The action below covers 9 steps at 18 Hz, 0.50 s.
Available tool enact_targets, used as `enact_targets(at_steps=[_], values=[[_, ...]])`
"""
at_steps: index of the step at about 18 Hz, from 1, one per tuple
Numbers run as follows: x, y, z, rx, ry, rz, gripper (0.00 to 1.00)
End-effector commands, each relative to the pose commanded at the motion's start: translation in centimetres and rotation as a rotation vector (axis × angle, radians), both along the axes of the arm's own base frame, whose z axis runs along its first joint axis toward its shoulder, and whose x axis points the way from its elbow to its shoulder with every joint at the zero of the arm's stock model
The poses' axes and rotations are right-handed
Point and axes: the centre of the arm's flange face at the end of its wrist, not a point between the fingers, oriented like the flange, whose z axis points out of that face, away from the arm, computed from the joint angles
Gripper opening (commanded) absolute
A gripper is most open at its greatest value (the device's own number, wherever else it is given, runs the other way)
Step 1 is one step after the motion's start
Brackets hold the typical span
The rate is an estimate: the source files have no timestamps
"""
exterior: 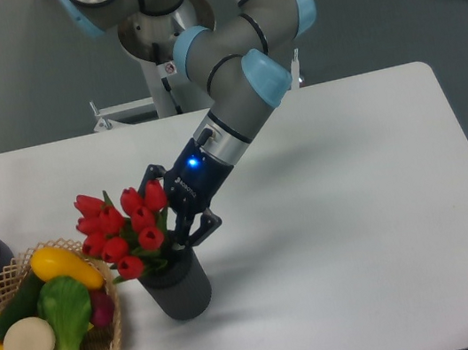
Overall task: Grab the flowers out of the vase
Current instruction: 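Close the gripper on the tulip stems and tilt the bouquet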
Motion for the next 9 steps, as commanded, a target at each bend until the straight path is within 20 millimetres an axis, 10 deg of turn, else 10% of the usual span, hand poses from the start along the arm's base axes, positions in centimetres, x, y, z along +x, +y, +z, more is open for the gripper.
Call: enact_targets(at_steps=[9], values=[[-0.25, 0.39, 0.47, -0.007, -0.017, 0.015, 0.28]])
